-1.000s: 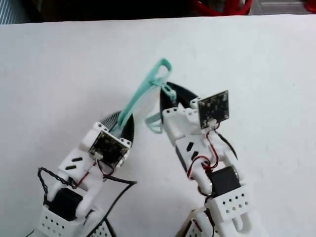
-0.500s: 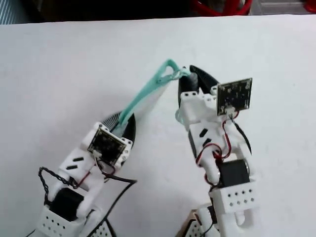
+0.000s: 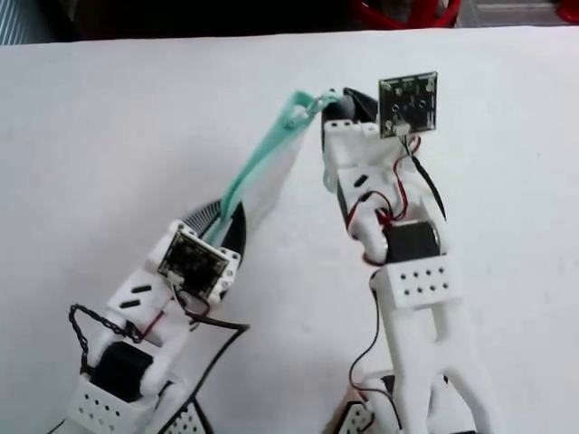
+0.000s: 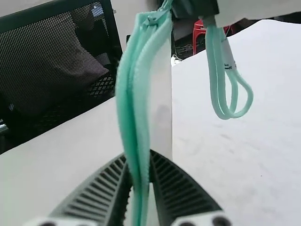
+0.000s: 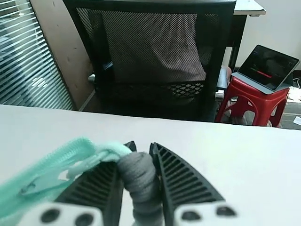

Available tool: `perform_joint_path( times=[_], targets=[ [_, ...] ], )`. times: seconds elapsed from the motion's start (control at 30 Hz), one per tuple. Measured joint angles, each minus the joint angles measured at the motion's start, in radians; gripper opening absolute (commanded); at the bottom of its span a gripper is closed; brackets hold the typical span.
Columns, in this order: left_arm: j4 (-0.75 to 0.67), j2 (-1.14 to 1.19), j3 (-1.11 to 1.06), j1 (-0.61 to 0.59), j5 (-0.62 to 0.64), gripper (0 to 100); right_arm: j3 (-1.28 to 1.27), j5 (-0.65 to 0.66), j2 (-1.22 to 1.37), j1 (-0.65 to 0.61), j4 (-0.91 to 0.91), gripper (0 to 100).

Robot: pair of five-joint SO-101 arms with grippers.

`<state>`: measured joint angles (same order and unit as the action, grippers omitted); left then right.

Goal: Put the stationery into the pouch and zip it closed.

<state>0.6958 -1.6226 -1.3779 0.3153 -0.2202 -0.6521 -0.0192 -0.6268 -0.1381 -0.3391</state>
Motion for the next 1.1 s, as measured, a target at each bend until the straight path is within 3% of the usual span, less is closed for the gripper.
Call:
perform_joint_path(
  times=[0.57,0.97,1.1],
  targets=[
    [0.000,0.000,-0.002,-0.009,0.000,2,0.187,0.081,0.308,-0.003,0.063,1.8],
    [-0.003,0.000,0.006,-0.023,0.000,2,0.416,0.081,0.535,-0.009,0.061,1.8],
    [-0.003,0.000,0.008,-0.023,0.000,2,0.442,0.011,0.537,-0.009,0.026,1.8]
  ],
)
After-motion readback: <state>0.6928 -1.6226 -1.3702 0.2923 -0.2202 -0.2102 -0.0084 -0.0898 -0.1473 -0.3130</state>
